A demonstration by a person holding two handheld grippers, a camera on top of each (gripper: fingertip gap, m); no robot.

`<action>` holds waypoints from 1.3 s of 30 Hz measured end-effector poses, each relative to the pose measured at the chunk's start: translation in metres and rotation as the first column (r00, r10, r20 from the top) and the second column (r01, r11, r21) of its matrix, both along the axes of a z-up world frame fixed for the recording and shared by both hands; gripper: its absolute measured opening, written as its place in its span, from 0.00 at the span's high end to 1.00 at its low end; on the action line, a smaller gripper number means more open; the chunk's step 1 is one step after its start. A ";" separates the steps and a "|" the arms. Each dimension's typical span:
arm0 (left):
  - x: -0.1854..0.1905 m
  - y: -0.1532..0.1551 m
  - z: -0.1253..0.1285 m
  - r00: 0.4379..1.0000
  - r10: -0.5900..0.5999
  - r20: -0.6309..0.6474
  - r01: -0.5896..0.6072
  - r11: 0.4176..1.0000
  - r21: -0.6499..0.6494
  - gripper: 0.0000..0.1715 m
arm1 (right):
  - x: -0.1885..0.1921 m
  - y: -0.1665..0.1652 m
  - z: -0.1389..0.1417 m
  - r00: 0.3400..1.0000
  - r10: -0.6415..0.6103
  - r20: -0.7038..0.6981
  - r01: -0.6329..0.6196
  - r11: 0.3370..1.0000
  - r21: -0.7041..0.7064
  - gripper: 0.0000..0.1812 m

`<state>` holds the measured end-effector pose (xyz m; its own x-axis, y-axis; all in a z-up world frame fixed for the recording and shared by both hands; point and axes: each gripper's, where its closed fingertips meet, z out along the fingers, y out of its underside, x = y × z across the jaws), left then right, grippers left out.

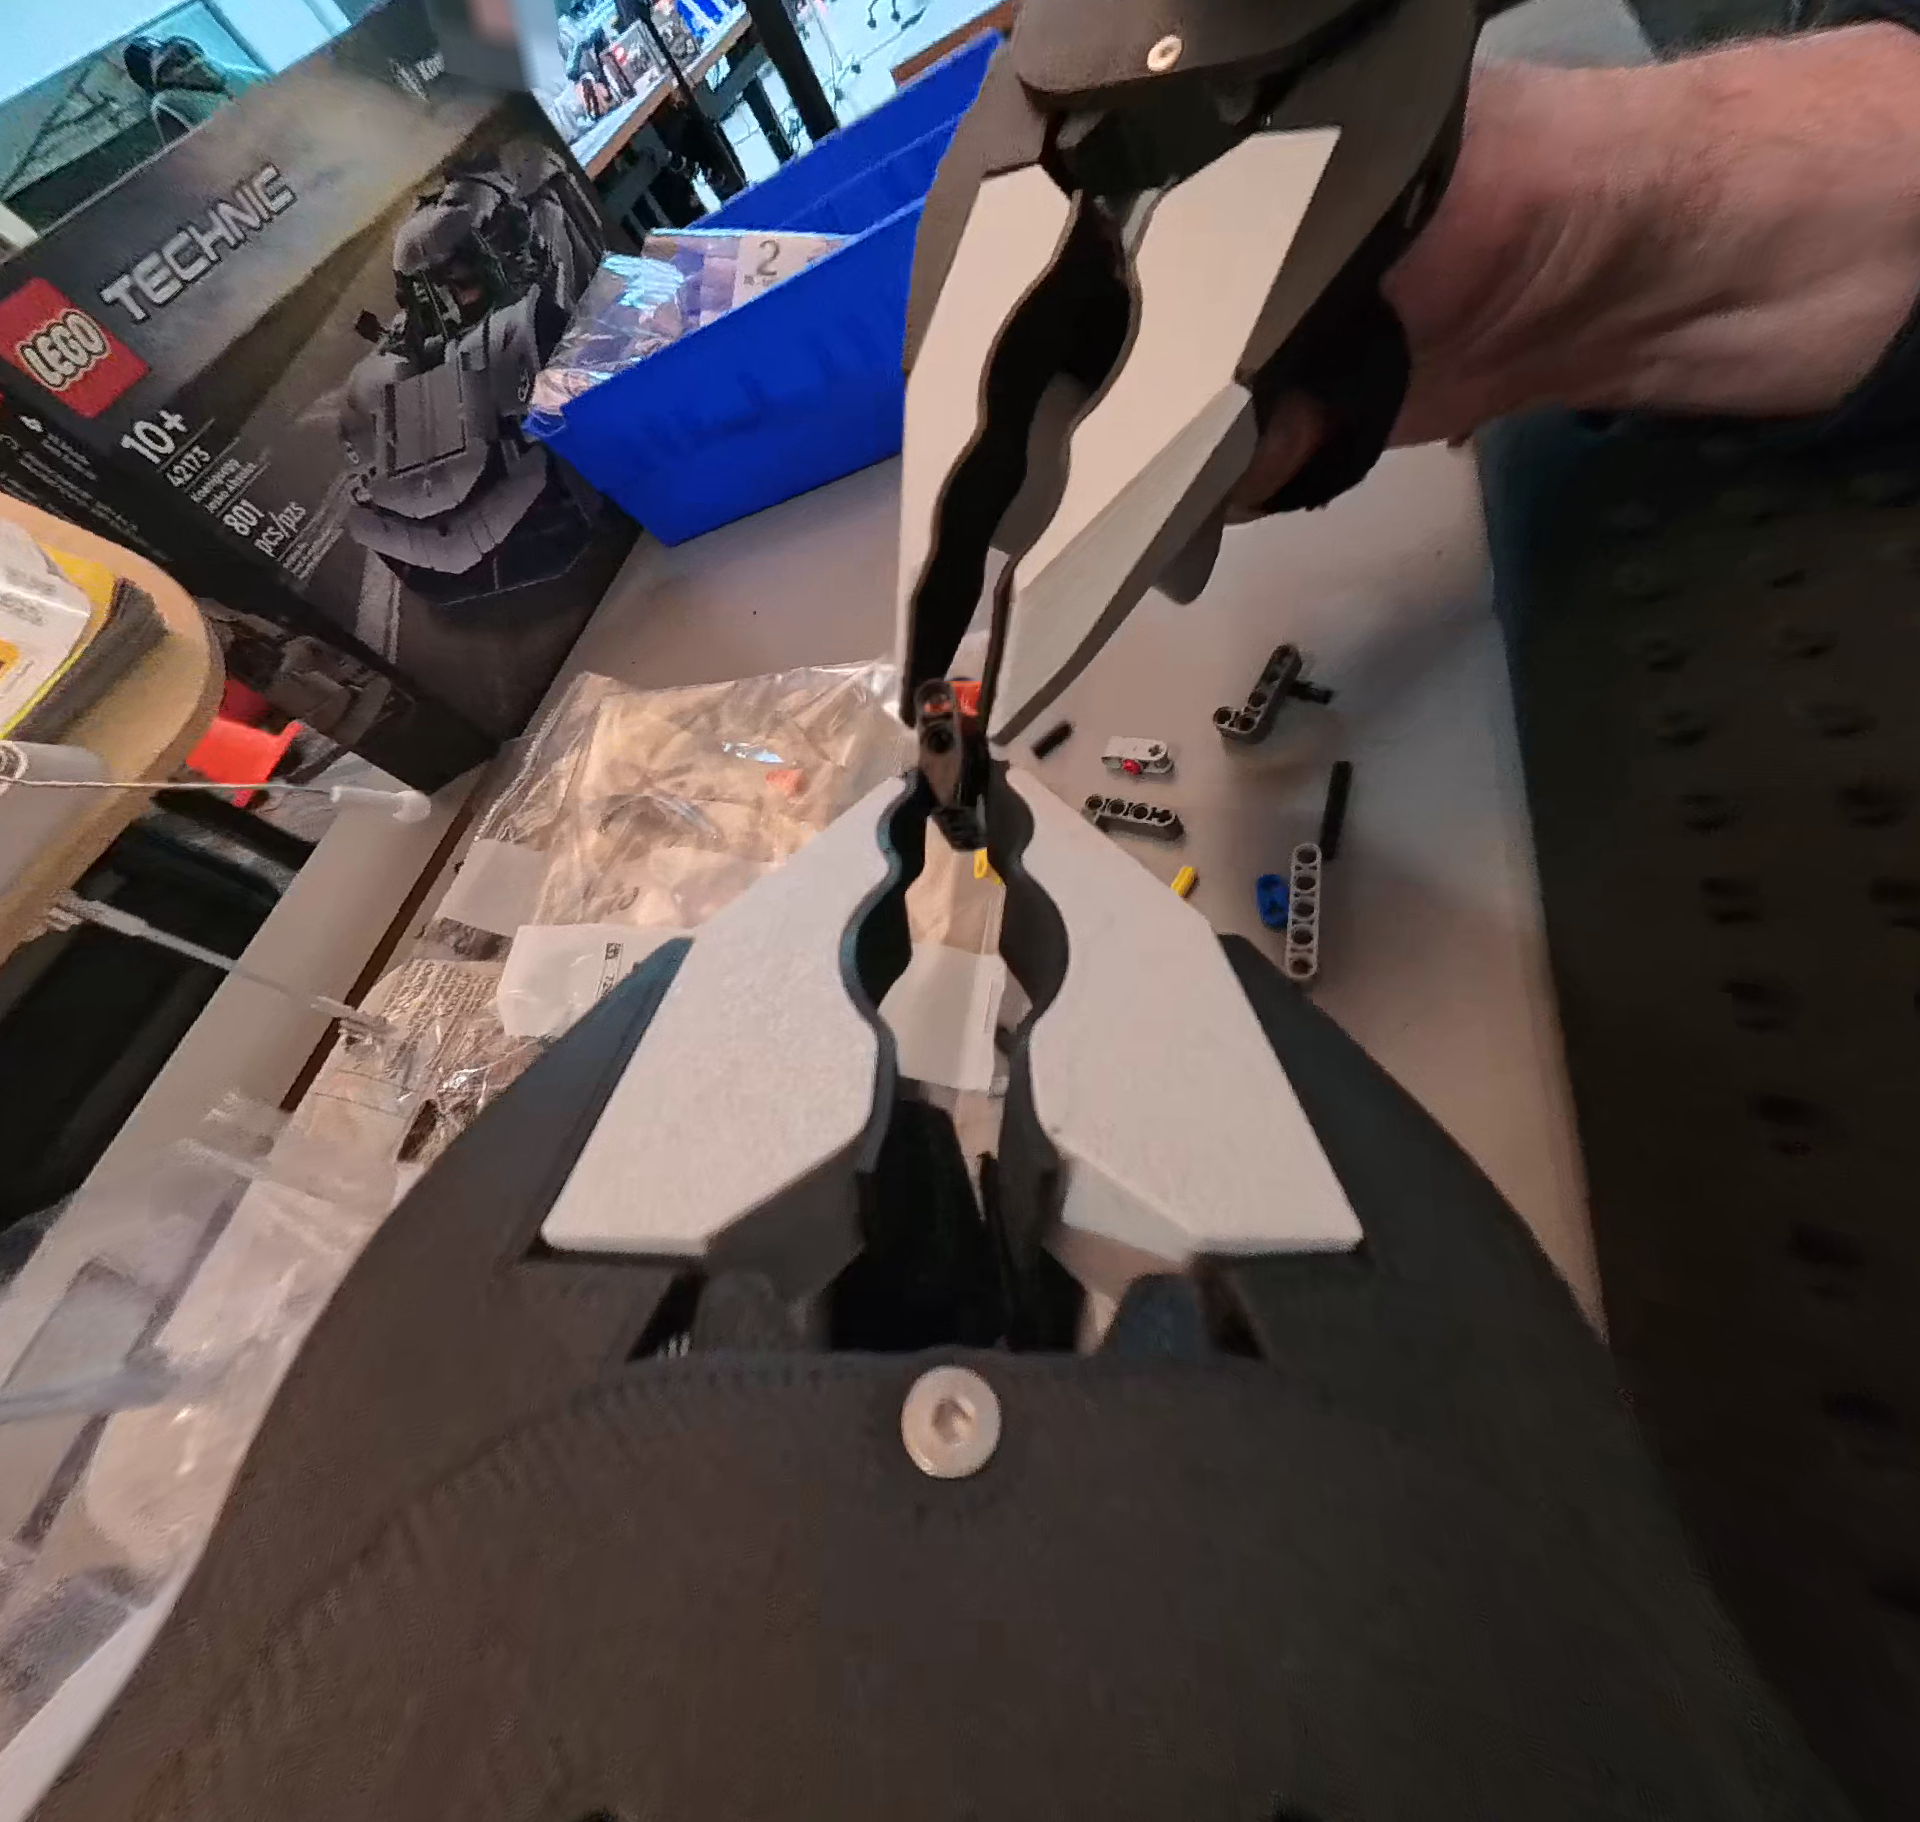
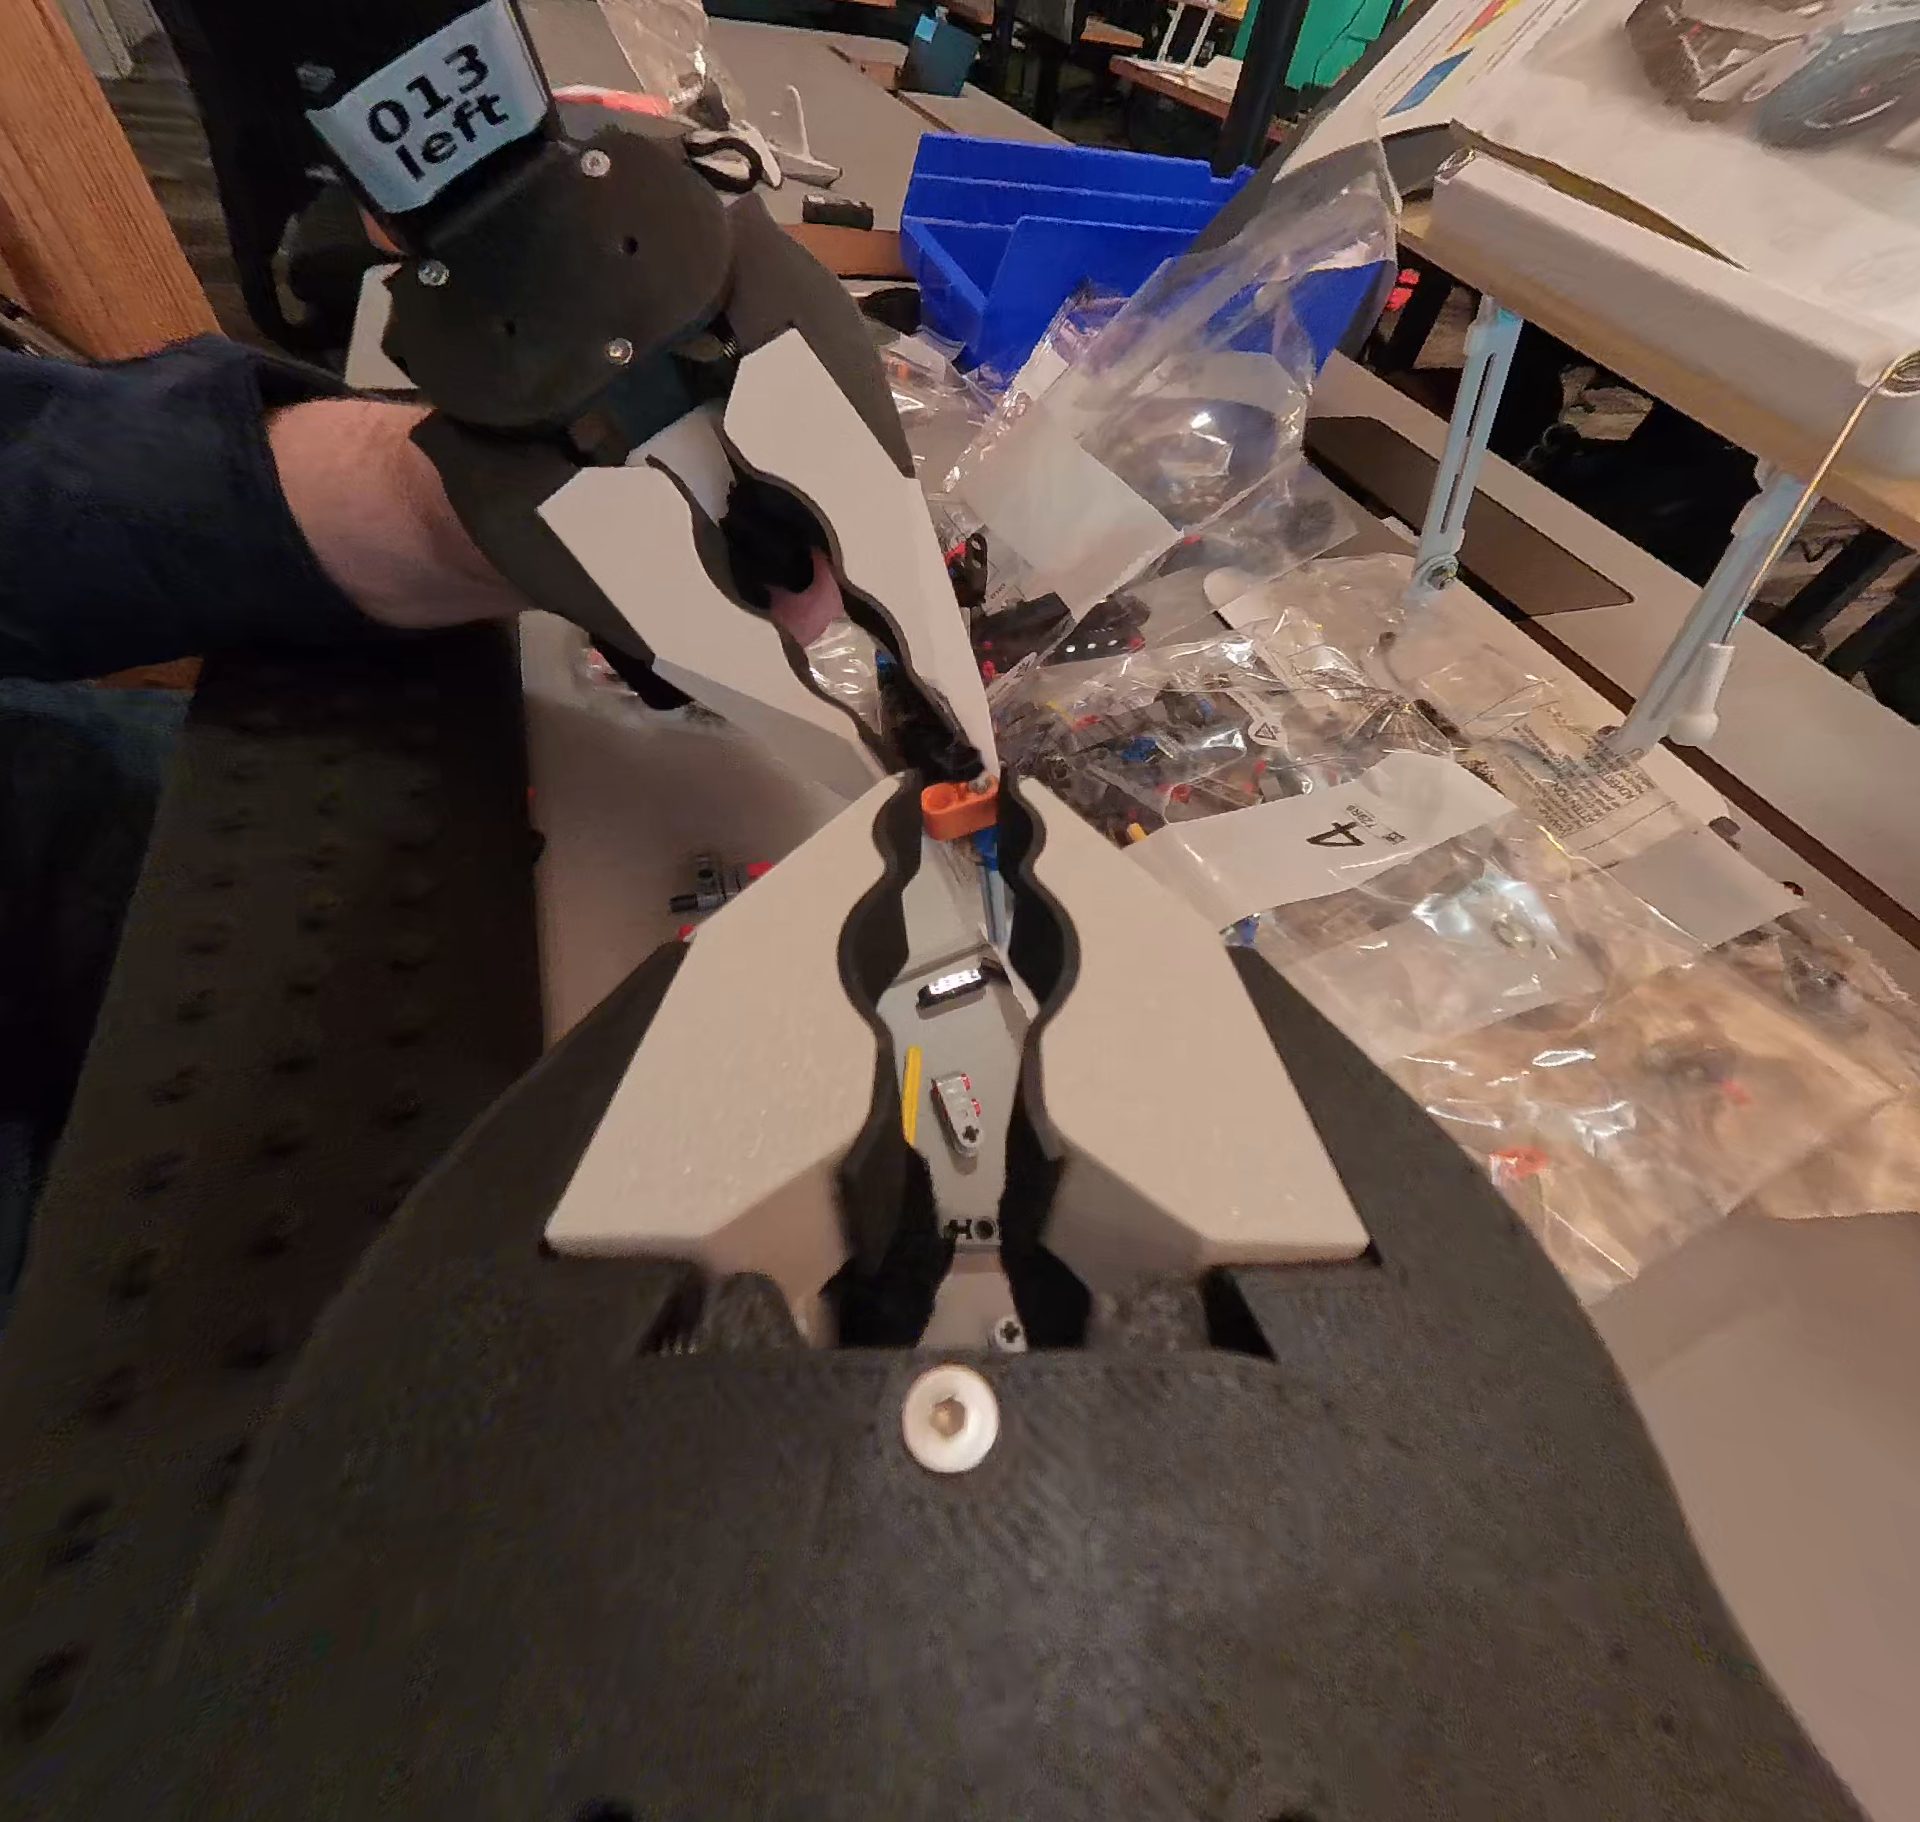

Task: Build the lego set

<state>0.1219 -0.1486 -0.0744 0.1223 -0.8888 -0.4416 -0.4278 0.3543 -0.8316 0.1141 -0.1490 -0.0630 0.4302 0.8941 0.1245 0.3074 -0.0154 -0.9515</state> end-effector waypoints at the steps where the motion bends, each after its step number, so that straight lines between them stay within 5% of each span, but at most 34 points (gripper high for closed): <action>1: 0.000 -0.001 0.003 1.000 -0.008 0.019 0.008 1.000 -0.021 0.94 | 0.001 -0.001 0.002 1.000 0.002 -0.014 -0.002 1.000 -0.010 0.94; 13: -0.005 -0.006 0.010 0.991 -0.067 0.116 0.090 0.975 -0.205 0.95 | 0.001 -0.004 0.004 1.000 0.008 -0.018 -0.008 1.000 0.001 0.94; 16: -0.005 -0.002 0.007 0.995 -0.040 0.090 0.055 0.985 -0.163 0.88 | -0.001 -0.002 -0.002 0.999 -0.012 0.035 0.011 1.000 0.019 0.95; 23: -0.003 -0.006 0.003 0.996 -0.061 0.072 0.073 0.983 -0.171 0.92 | -0.002 -0.002 -0.006 0.993 -0.040 0.113 0.032 0.997 0.075 0.95; 29: -0.004 -0.007 0.021 0.971 -0.062 0.231 0.142 0.927 -0.346 0.94 | -0.001 -0.008 0.008 0.998 -0.027 0.053 0.021 0.994 0.108 0.94; 39: -0.002 0.007 0.020 0.957 0.046 0.288 0.112 0.855 -0.507 0.95 | 0.003 0.000 0.009 0.992 -0.108 0.061 0.100 0.988 0.121 0.95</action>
